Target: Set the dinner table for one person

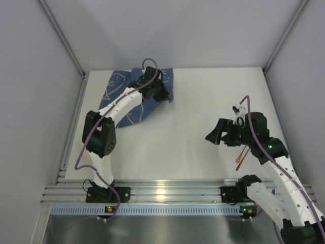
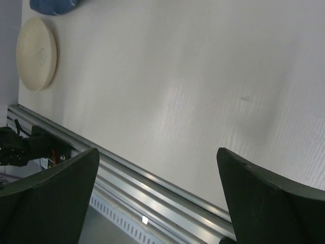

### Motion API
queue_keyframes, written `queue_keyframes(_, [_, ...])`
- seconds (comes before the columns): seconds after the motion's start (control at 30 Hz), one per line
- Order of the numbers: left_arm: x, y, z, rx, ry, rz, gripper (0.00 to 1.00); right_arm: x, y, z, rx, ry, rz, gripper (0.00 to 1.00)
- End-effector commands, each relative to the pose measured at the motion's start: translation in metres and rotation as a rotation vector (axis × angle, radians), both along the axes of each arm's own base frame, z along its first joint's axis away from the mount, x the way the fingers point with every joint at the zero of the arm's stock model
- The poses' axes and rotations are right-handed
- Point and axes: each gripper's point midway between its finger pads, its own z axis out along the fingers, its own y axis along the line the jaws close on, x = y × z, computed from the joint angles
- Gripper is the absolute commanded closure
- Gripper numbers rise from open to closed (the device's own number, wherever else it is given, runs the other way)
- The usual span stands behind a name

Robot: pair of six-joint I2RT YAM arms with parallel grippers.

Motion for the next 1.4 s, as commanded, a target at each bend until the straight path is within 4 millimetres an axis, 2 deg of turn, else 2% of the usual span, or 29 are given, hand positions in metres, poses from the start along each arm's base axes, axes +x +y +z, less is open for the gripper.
queue_keyframes(0.0, [-0.066, -0.054, 0.022, -0.093, -0.014, -0.166, 0.68, -0.006, 0.004, 0.012, 0.014, -0.030, 0.053, 0.00])
queue_keyframes(0.03, [-0.078, -0.063, 0.023, -0.105, -0.010, -0.205, 0.48, -0.007, 0.004, 0.011, 0.013, -0.029, 0.061, 0.00])
queue_keyframes(0.07, [-0.088, -0.068, 0.026, -0.107, -0.008, -0.230, 0.17, -0.007, 0.004, 0.010, 0.008, -0.029, 0.063, 0.00])
queue_keyframes(0.1, [-0.101, -0.067, 0.030, -0.094, 0.014, -0.245, 0.01, -0.006, 0.005, 0.010, 0.006, -0.029, 0.065, 0.00])
queue_keyframes(0.17, [-0.112, -0.063, 0.040, -0.080, 0.020, -0.237, 0.01, -0.002, 0.007, 0.011, 0.012, -0.023, 0.064, 0.00])
queue_keyframes(0.27, [-0.111, -0.038, 0.068, -0.041, -0.066, -0.163, 0.01, 0.006, 0.013, 0.016, 0.037, -0.022, 0.065, 0.00])
queue_keyframes(0.3, [-0.105, -0.021, 0.082, -0.016, -0.116, -0.123, 0.01, 0.010, 0.015, 0.016, 0.042, -0.010, 0.068, 0.00])
queue_keyframes(0.37, [-0.099, 0.005, 0.085, 0.031, -0.118, -0.068, 0.01, 0.017, 0.019, 0.026, 0.055, -0.024, 0.072, 0.00])
queue_keyframes(0.4, [-0.089, 0.029, 0.088, 0.058, -0.129, -0.026, 0.01, 0.024, 0.020, 0.026, 0.053, -0.013, 0.070, 0.00])
queue_keyframes(0.43, [-0.080, 0.058, 0.081, 0.090, -0.108, 0.028, 0.01, 0.035, 0.022, 0.030, 0.044, -0.015, 0.063, 0.00])
queue_keyframes(0.47, [-0.082, 0.058, 0.079, 0.091, -0.096, 0.024, 0.01, 0.037, 0.022, 0.038, 0.048, -0.035, 0.064, 0.00])
queue_keyframes(0.5, [-0.074, 0.081, 0.075, 0.104, -0.087, 0.062, 0.01, 0.043, 0.022, 0.039, 0.043, -0.030, 0.057, 0.00])
queue_keyframes(0.53, [-0.072, 0.090, 0.072, 0.111, -0.081, 0.069, 0.01, 0.054, 0.025, 0.030, 0.025, 0.008, 0.059, 0.00])
queue_keyframes(0.6, [-0.067, 0.114, 0.064, 0.163, -0.065, 0.097, 0.02, 0.074, 0.028, 0.038, 0.010, 0.002, 0.061, 0.00])
queue_keyframes(0.63, [-0.066, 0.120, 0.061, 0.181, -0.061, 0.105, 0.02, 0.088, 0.028, 0.024, -0.026, 0.042, 0.056, 0.00])
queue_keyframes(0.67, [-0.066, 0.126, 0.056, 0.201, -0.049, 0.099, 0.02, 0.100, 0.028, 0.029, -0.035, 0.033, 0.048, 0.00])
queue_keyframes(0.7, [-0.064, 0.135, 0.048, 0.214, -0.024, 0.116, 0.02, 0.113, 0.029, 0.011, -0.057, 0.091, 0.045, 0.00])
queue_keyframes(0.73, [-0.061, 0.144, 0.042, 0.240, -0.011, 0.145, 0.02, 0.122, 0.028, 0.004, -0.071, 0.108, 0.039, 0.00])
queue_keyframes(0.8, [-0.060, 0.154, 0.029, 0.237, 0.031, 0.160, 0.03, 0.143, 0.028, -0.003, -0.085, 0.132, 0.023, 0.00])
queue_keyframes(0.83, [-0.059, 0.158, 0.025, 0.238, 0.044, 0.170, 0.04, 0.155, 0.028, -0.027, -0.108, 0.194, 0.018, 0.00])
queue_keyframes(0.87, [-0.060, 0.157, 0.022, 0.216, 0.057, 0.163, 0.04, 0.168, 0.031, -0.027, -0.112, 0.188, 0.012, 0.01])
queue_keyframes(0.9, [-0.059, 0.160, 0.016, 0.201, 0.080, 0.175, 0.04, 0.179, 0.031, -0.053, -0.133, 0.247, 0.006, 0.02])
queue_keyframes(0.93, [-0.059, 0.162, 0.013, 0.193, 0.092, 0.185, 0.05, 0.187, 0.032, -0.063, -0.142, 0.265, -0.004, 0.03])
queue_keyframes(0.97, [-0.059, 0.161, 0.011, 0.181, 0.099, 0.180, 0.05, 0.201, 0.034, -0.062, -0.141, 0.255, -0.012, 0.05])
queue_keyframes(1.0, [-0.056, 0.161, 0.010, 0.169, 0.105, 0.174, 0.05, 0.208, 0.035, -0.086, -0.155, 0.310, -0.020, 0.06])
queue_keyframes(1.07, [-0.054, 0.162, 0.008, 0.169, 0.110, 0.169, 0.06, 0.226, 0.039, -0.093, -0.154, 0.317, -0.036, 0.10])
queue_keyframes(1.1, [-0.051, 0.164, 0.009, 0.175, 0.110, 0.166, 0.06, 0.231, 0.039, -0.111, -0.164, 0.357, -0.048, 0.11])
queue_keyframes(1.2, [-0.048, 0.170, 0.008, 0.178, 0.120, 0.157, 0.06, 0.242, 0.043, -0.128, -0.162, 0.393, -0.069, 0.17])
queue_keyframes(1.37, [-0.048, 0.180, 0.002, 0.187, 0.142, 0.156, 0.06, 0.251, 0.054, -0.141, -0.163, 0.413, -0.069, 0.33])
